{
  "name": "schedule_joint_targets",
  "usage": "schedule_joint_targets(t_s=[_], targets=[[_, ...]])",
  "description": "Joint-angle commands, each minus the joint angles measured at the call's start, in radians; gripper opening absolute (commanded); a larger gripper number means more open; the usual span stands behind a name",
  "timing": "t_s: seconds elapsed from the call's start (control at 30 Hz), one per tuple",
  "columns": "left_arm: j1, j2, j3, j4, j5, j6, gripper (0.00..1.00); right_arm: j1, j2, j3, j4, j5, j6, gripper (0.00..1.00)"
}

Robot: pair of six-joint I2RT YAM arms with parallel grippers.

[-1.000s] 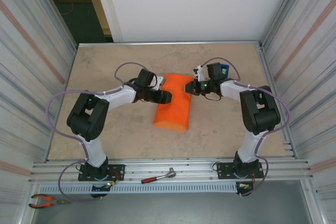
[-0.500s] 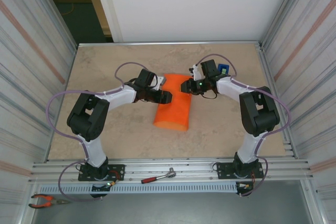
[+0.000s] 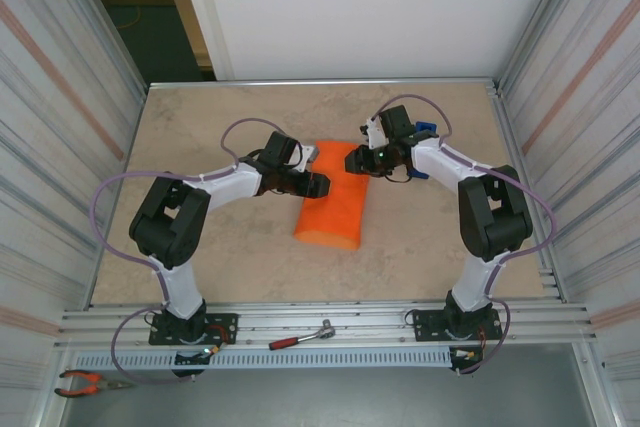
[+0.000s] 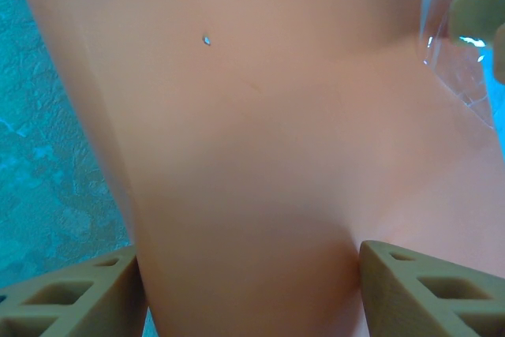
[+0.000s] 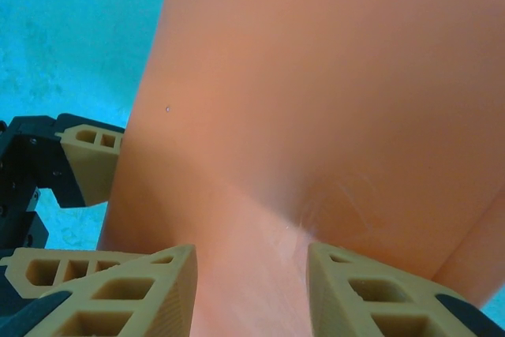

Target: Wrap the gift box in paper

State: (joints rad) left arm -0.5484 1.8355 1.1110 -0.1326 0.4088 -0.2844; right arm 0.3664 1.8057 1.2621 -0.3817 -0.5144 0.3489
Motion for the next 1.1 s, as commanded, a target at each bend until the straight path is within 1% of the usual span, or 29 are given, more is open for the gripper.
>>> schedule_joint_targets(t_s=[0.0, 0.23, 0.47, 0.7, 1.07], targets=[[-0.049, 0.097, -0.059, -0.203, -0.074, 0.056, 0.67, 0.004, 0.007, 0.049, -0.023, 0.026, -0.039, 0.43], [-0.051, 0.103, -0.057, -0.202, -0.072, 0.056, 0.66, 0.008, 0.018, 0.075, -0.045, 0.038, -0.056, 0.51], [-0.056, 0.105, -0.058, -0.203, -0.073, 0.057, 0.65, 0.019, 0.015, 0.102, -0.068, 0.063, -0.074, 0.67], [-0.058, 0.107, -0.058, -0.206, -0.073, 0.059, 0.64, 0.027, 0.022, 0.144, -0.1, 0.077, -0.093, 0.77], [-0.062, 0.11, -0.057, -0.205, -0.073, 0.059, 0.64, 0.051, 0.048, 0.21, -0.131, 0.114, -0.114, 0.83]])
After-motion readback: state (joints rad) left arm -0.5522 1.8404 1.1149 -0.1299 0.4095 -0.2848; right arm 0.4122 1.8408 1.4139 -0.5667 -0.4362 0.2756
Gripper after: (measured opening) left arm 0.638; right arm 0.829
